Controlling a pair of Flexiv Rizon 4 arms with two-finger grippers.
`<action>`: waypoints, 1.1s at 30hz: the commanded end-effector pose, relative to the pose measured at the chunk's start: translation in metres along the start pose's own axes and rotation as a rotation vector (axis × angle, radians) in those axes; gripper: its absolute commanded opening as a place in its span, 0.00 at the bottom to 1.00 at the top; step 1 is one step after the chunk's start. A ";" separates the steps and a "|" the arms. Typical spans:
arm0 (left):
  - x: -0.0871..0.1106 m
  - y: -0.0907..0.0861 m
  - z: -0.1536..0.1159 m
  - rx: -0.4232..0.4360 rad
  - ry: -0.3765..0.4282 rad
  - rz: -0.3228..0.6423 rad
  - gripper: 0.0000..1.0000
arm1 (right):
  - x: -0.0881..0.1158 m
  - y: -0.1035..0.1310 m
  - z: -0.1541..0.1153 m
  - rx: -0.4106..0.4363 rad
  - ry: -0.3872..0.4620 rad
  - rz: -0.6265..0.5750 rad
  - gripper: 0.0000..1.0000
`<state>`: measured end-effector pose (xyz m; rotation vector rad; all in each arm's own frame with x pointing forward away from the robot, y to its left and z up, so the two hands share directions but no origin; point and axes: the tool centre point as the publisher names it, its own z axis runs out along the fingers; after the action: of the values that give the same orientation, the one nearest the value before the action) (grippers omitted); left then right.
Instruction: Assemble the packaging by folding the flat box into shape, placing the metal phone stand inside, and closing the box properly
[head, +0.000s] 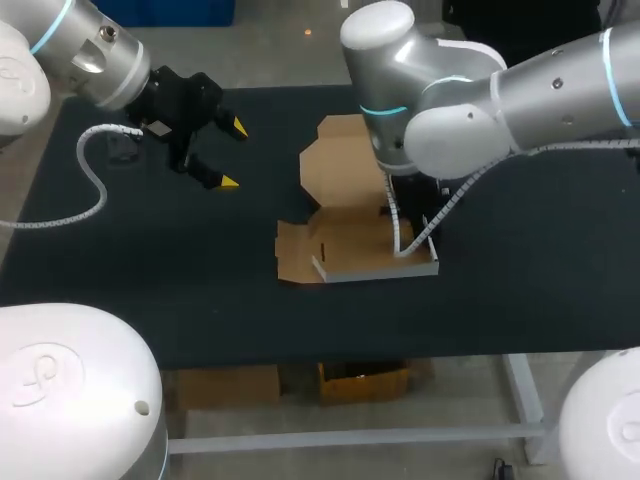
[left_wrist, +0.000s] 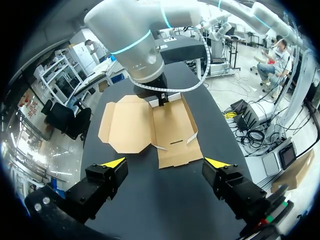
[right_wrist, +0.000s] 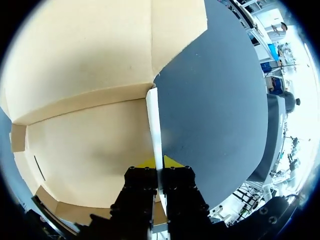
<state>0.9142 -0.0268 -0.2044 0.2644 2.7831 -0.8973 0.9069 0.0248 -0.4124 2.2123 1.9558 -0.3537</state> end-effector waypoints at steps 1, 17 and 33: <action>0.000 -0.001 -0.001 -0.003 0.000 0.000 1.00 | -0.011 -0.004 0.006 -0.022 0.114 -0.008 0.00; 0.000 -0.001 -0.001 -0.003 0.000 0.000 1.00 | -0.013 -0.001 0.006 -0.064 0.341 -0.058 0.00; 0.000 -0.001 -0.001 -0.003 0.000 0.000 1.00 | -0.006 0.001 0.001 0.018 0.379 -0.121 0.00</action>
<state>0.9142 -0.0268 -0.2044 0.2642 2.7831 -0.8973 0.9018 0.0161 -0.4141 2.3048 2.2686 0.0881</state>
